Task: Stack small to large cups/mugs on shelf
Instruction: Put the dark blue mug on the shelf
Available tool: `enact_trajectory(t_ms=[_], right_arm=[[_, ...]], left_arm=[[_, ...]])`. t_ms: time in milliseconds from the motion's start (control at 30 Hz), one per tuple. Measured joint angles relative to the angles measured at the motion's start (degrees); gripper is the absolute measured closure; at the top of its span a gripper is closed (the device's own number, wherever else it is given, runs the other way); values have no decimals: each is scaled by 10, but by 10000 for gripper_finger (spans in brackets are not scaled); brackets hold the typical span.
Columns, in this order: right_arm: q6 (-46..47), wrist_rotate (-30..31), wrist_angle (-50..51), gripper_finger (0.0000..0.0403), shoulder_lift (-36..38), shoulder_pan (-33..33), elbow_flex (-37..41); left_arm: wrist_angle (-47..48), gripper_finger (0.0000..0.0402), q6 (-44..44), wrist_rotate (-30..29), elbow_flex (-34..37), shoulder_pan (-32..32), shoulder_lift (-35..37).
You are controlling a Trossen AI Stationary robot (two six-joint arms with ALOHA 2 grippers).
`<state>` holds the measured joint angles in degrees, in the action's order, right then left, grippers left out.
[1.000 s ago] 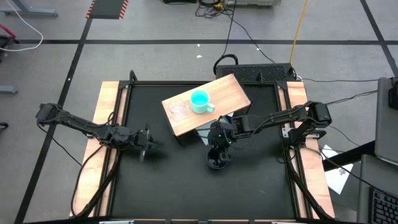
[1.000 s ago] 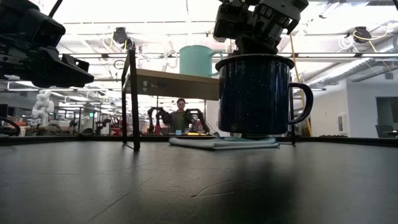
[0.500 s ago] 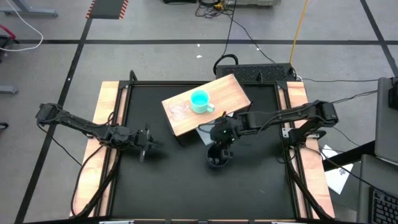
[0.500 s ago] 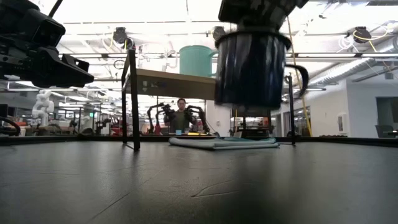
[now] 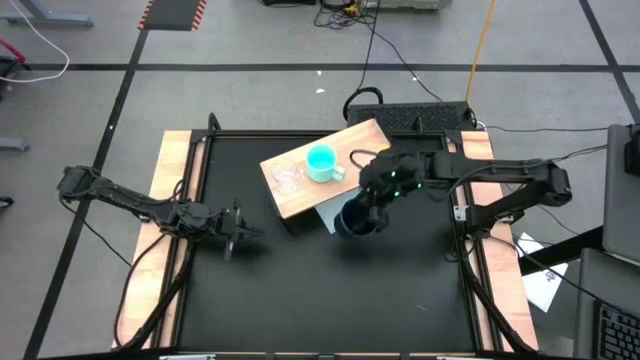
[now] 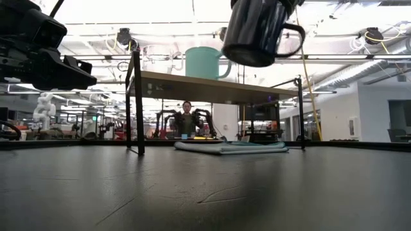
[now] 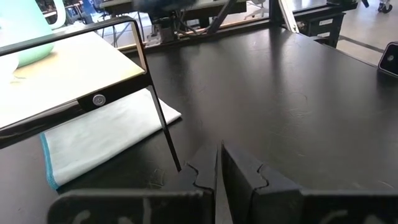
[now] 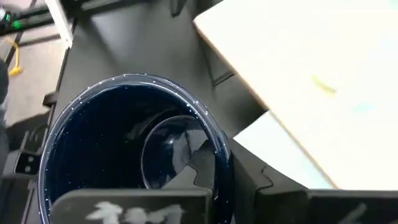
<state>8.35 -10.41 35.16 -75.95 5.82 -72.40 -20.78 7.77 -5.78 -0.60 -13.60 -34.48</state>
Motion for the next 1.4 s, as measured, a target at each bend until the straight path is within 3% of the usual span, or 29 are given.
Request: enact_trajectory(t_ms=[500,1100,1400], right_arm=[[-7,48,190,392,-26,126,-173],[-30,46,182,392,-38,249,-205],[-29,44,213,392,-117,293,-251]], left_arm=[[5,376,15,0,0,0,0],[18,376,22,-1,0,0,0],[18,376,24,-3,0,0,0]])
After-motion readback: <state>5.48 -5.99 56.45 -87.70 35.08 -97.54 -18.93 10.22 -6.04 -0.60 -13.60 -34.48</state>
